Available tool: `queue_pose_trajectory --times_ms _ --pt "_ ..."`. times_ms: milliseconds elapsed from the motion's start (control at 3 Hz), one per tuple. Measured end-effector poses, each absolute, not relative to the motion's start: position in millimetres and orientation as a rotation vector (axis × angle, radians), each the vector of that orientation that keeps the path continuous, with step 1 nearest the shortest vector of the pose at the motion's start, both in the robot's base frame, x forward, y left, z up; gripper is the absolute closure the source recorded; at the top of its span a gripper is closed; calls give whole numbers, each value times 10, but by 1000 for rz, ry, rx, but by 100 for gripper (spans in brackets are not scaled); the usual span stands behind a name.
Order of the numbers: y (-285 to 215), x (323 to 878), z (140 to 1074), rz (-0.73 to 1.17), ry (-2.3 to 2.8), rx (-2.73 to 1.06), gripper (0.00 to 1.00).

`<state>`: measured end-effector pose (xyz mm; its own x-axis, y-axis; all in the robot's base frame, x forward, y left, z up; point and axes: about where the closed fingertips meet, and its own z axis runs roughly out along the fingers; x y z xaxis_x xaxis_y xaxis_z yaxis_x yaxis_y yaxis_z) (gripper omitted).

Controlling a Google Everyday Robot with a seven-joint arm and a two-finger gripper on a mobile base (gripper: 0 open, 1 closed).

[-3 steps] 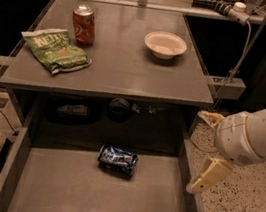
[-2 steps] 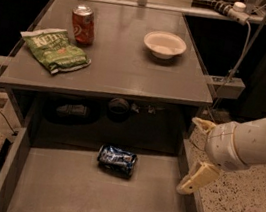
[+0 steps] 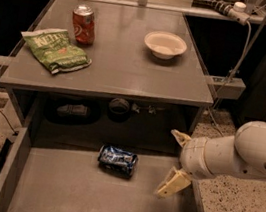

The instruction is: Pick pepsi can from top drawer and place on counter

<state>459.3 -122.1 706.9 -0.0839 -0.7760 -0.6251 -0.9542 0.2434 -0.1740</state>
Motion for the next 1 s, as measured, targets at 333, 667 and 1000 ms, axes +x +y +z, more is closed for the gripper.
queue_pose_trajectory --times_ms 333,667,1000 --pt "-1221 4593 7069 372 1903 -1577 0" --pt "-828 4589 6938 464 1853 -1596 0" --pt "-283 4559 6837 589 1794 -1649 0"
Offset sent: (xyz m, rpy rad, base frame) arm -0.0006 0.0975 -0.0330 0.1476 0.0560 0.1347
